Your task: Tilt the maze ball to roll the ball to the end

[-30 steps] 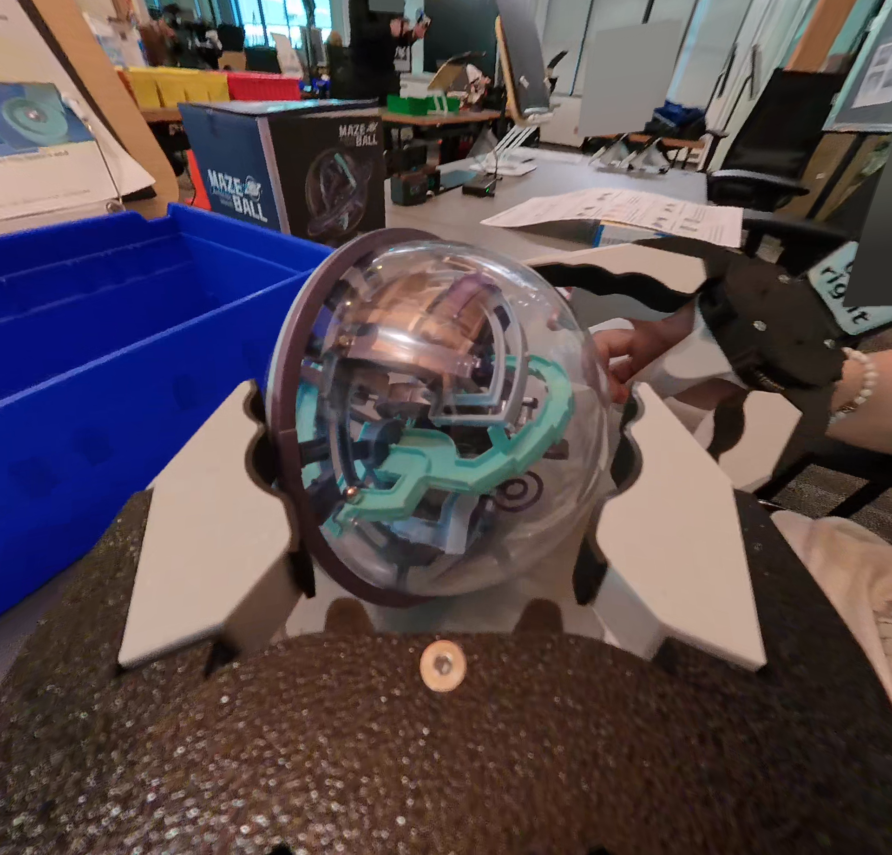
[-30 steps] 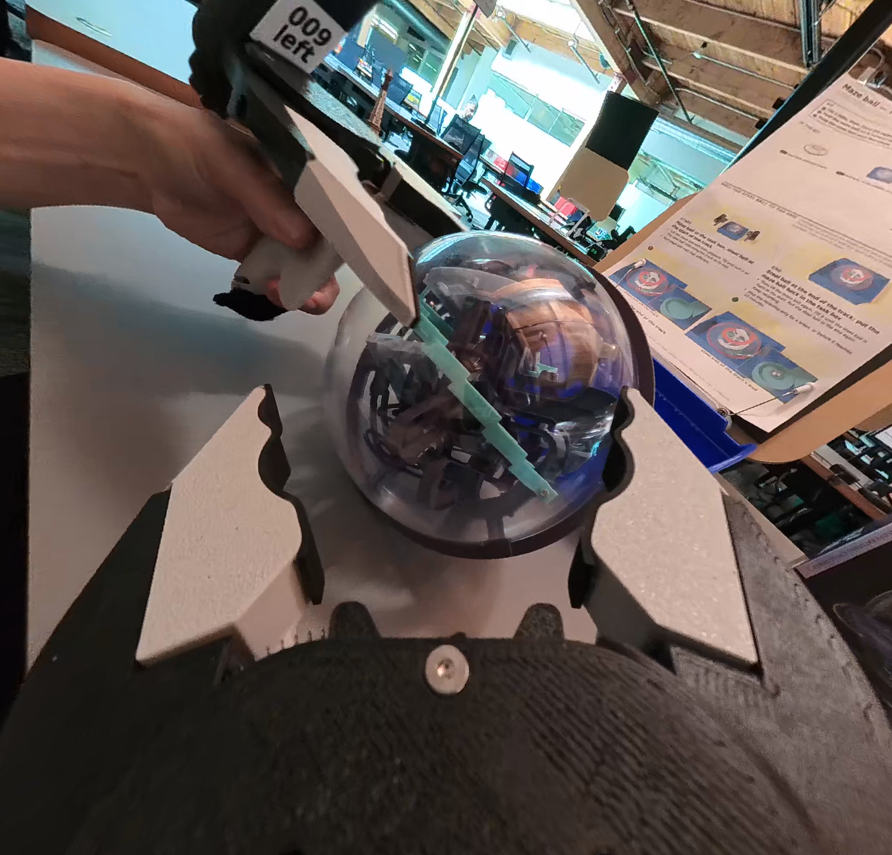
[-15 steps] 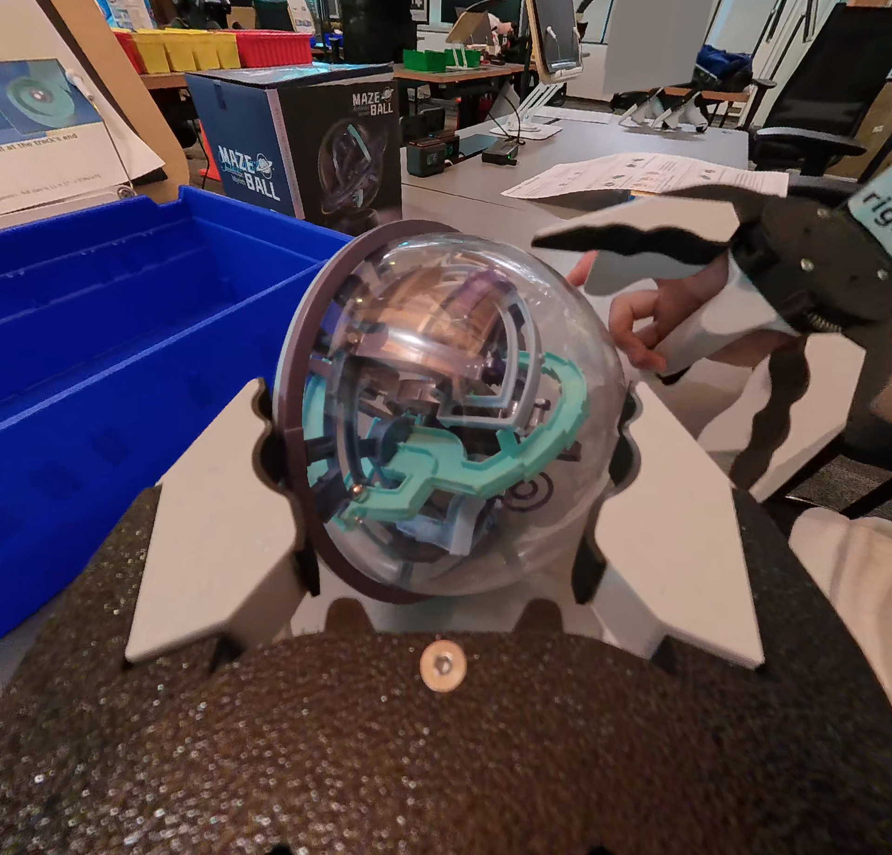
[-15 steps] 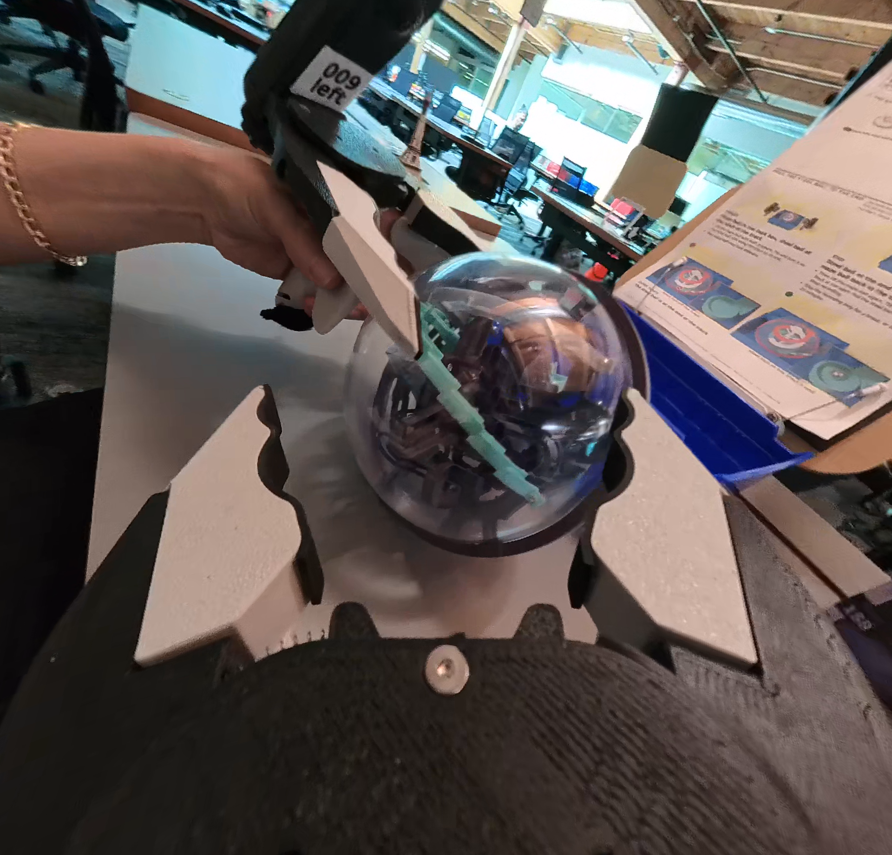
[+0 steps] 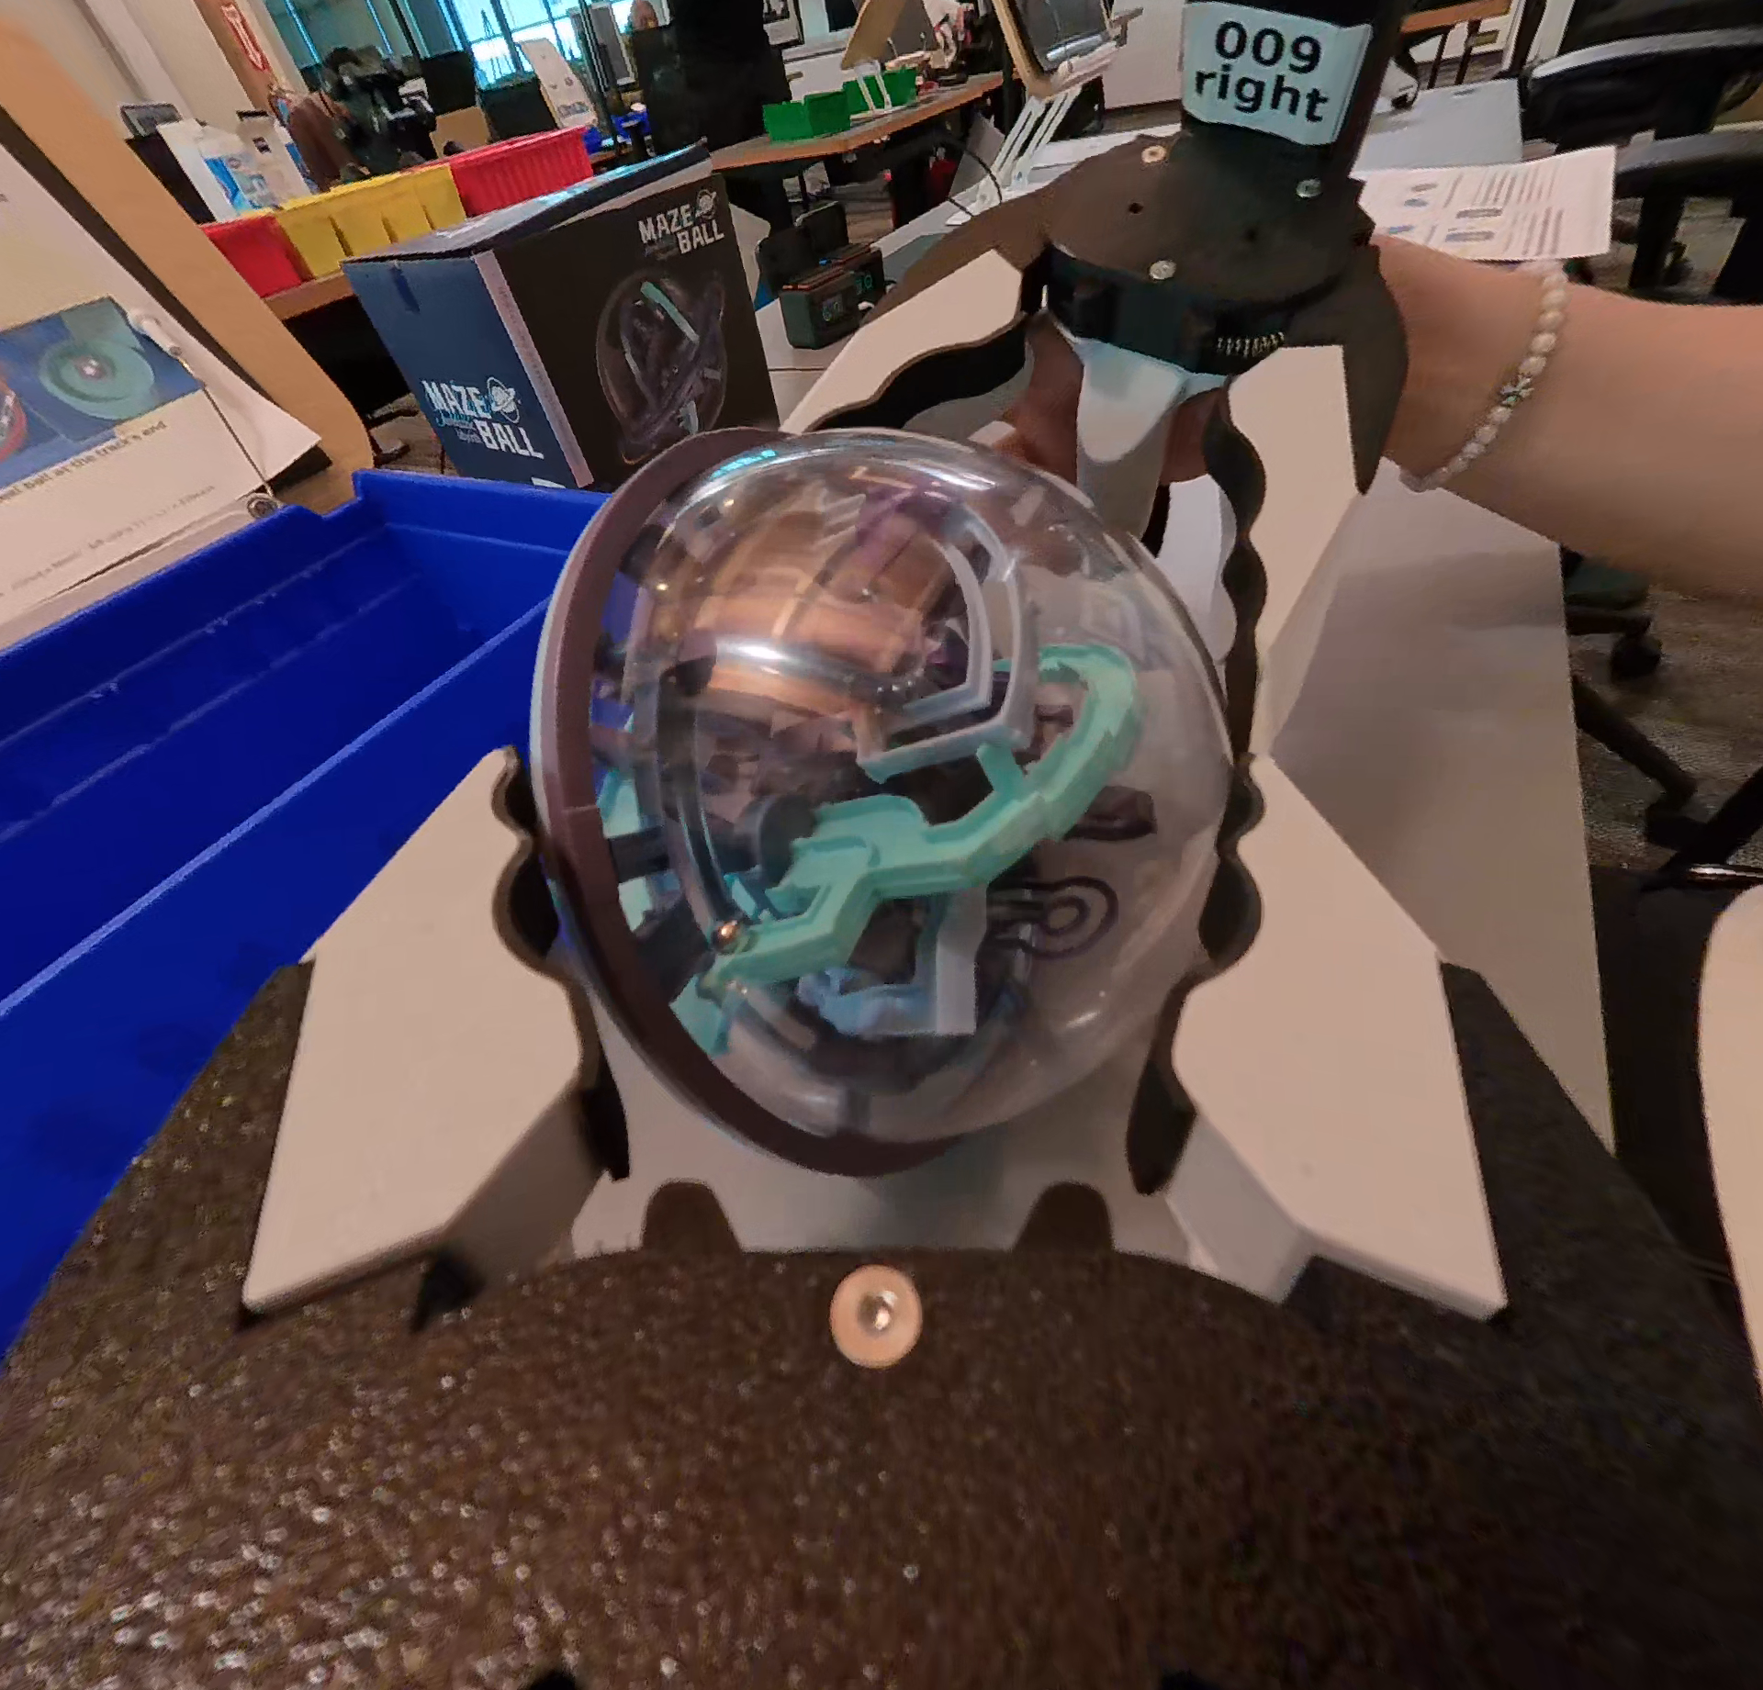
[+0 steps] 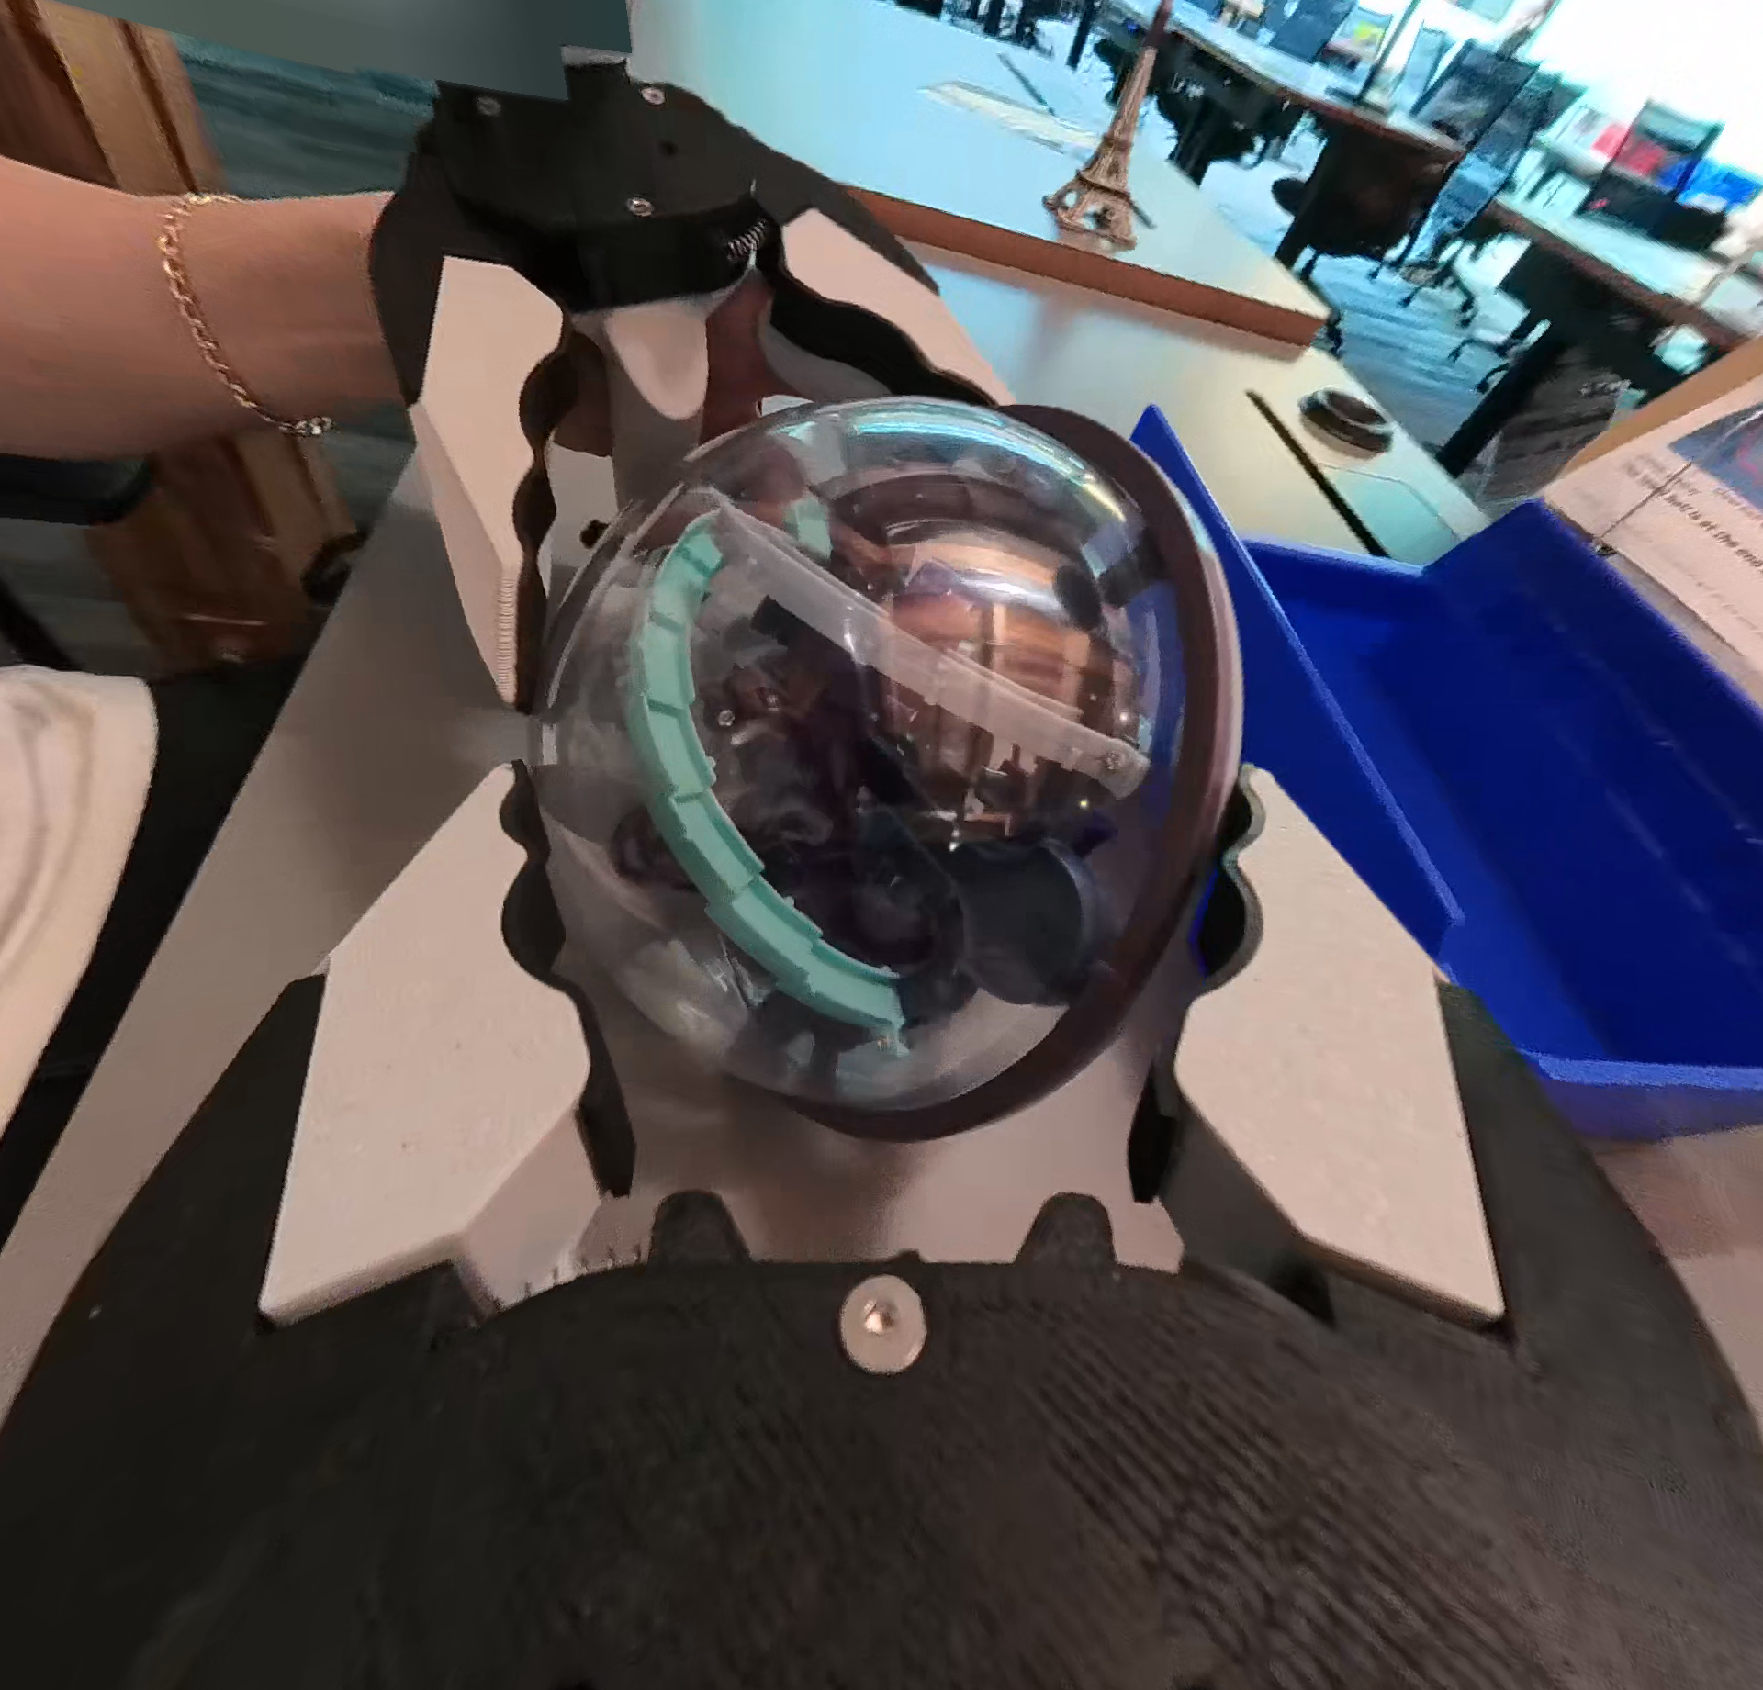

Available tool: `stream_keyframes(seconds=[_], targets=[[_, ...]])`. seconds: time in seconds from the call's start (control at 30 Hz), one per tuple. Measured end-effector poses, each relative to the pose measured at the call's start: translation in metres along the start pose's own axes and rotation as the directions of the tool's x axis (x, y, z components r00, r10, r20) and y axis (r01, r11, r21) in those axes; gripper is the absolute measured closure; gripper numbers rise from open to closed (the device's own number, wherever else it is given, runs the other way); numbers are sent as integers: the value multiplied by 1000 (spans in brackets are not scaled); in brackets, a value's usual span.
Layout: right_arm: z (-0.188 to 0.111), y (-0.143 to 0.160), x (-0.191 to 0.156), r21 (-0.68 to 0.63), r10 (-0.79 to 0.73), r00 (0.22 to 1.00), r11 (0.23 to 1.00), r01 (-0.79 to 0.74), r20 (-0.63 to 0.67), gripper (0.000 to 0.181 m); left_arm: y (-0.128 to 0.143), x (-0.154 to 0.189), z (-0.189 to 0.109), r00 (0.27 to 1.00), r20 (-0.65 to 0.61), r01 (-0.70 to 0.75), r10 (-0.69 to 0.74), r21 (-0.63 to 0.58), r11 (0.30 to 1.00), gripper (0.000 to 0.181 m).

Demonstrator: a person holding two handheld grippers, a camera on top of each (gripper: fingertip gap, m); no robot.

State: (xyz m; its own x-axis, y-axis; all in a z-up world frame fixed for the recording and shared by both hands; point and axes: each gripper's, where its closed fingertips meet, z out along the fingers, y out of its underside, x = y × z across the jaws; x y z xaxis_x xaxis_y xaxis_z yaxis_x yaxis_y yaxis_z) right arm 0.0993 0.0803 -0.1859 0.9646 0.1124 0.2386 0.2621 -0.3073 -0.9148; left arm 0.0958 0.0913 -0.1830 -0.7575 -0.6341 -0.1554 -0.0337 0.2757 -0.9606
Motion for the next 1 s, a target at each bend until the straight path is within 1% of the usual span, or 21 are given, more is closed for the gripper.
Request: stream_keyframes(seconds=[0.17, 0.23, 0.43, 0.53, 0.6, 0.67, 0.73, 0.8, 1.0], targets=[[2, -11, -15, 79, -31, 998, 996, 35, -51, 45, 1, 9, -5, 997, -37, 65, -65, 7, 998, 42], [0, -13, -22, 82, -64, 995, 994, 70, -80, 44, 1, 14, -6, 995, -60, 84, -83, 6, 996, 41], [-9, -17, -42, 98, -194, 955, 970, 220, -226, 44, -9, 32, -12, 996, -86, -21, 27, 68, 997, 43], [-12, -17, -50, 91, -261, 920, 950, 299, -293, 45, -20, 37, -15, 992, -122, 31, -16, 125, 992, 51], [-12, -18, -54, 87, -298, 894, 935, 344, -335, 44, -24, 39, -16, 992, -129, 37, -18, 149, 988, 53], [-12, -17, -55, 53, -358, 857, 913, 405, -372, 44, -25, 40, -16, 994, -111, -3, 21, 156, 988, 54], [-13, -13, -55, -7, -444, 800, 876, 483, -404, 44, -25, 41, -15, 994, -81, -66, 79, 156, 986, 56], [-14, -10, -54, -39, -490, 766, 851, 523, -417, 45, -23, 42, -14, 991, -57, -115, 125, 145, 983, 56], [-17, -8, -51, -7, -444, 788, 873, 488, -425, 44, -26, 43, -9, 992, -38, -115, 121, 136, 984, 57]])
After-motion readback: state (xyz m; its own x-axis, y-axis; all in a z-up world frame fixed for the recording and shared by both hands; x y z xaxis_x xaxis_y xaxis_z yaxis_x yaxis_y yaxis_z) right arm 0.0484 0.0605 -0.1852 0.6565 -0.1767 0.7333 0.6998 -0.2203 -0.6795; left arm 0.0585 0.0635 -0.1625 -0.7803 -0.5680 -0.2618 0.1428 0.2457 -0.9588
